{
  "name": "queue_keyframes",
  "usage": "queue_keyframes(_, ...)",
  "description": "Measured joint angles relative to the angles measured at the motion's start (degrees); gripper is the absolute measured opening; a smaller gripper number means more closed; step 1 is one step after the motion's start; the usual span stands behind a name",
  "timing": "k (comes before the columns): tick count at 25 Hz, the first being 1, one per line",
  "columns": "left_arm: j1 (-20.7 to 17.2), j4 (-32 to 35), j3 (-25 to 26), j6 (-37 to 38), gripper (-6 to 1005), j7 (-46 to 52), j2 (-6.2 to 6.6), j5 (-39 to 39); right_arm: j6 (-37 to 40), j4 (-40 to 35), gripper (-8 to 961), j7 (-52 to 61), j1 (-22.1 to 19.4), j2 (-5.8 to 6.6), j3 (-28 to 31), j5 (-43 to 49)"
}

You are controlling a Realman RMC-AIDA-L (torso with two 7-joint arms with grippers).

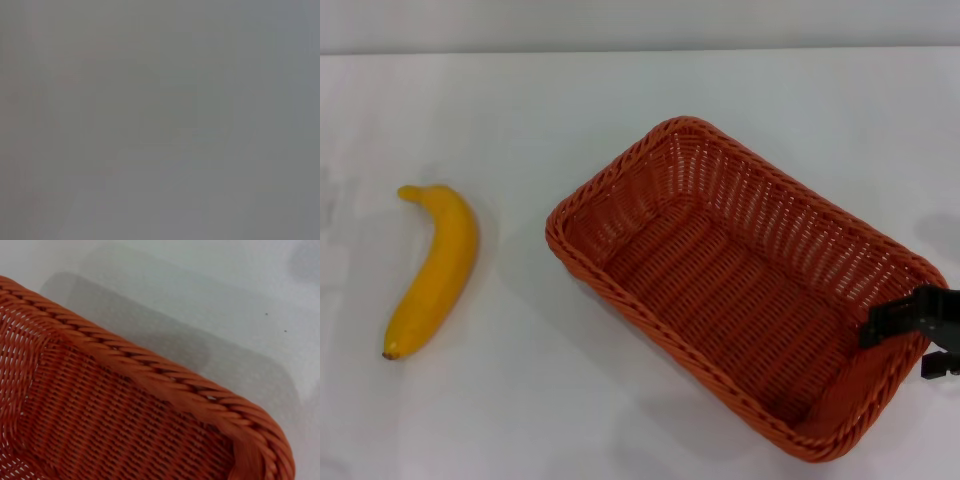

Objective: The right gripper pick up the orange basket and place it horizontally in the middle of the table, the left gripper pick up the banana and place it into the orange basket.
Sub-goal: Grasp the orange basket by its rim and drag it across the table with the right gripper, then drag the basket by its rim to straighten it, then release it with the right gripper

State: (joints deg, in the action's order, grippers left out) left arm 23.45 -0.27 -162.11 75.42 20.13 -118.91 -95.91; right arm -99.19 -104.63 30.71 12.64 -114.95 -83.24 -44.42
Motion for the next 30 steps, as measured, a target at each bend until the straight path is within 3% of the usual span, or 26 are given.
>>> queue_keyframes(4,-0.06,0.0,0.03,0.0,891,0.0,0.0,-0.02,0.35,0.76,750,-1.49,0.09,-0.01,0.29,-0.2)
queue_keyframes(9,-0.08,0.0,0.04,0.0,892,0.0,0.0,-0.06,-0.33,1.47,553,-3.0,0.7,0.02,1.06,-0.21)
queue_keyframes(20,0.0,-0.52,0.04,-0.01,892,0.0,0.06,-0.17,-2.31,3.19,327,-7.48,0.99,0.07,4.12,-0.39)
queue_keyframes(25,0.17,-0.6,0.03,-0.01,891,0.0,0.09,-0.17,-4.81,2.62,243,-8.57,1.3,0.07,6.4,-1.2)
queue_keyframes(30,0.27,-0.62,0.03,-0.01,890,0.0,0.09,-0.15,-7.23,1.92,227,-9.4,2.35,0.05,10.82,-4.95)
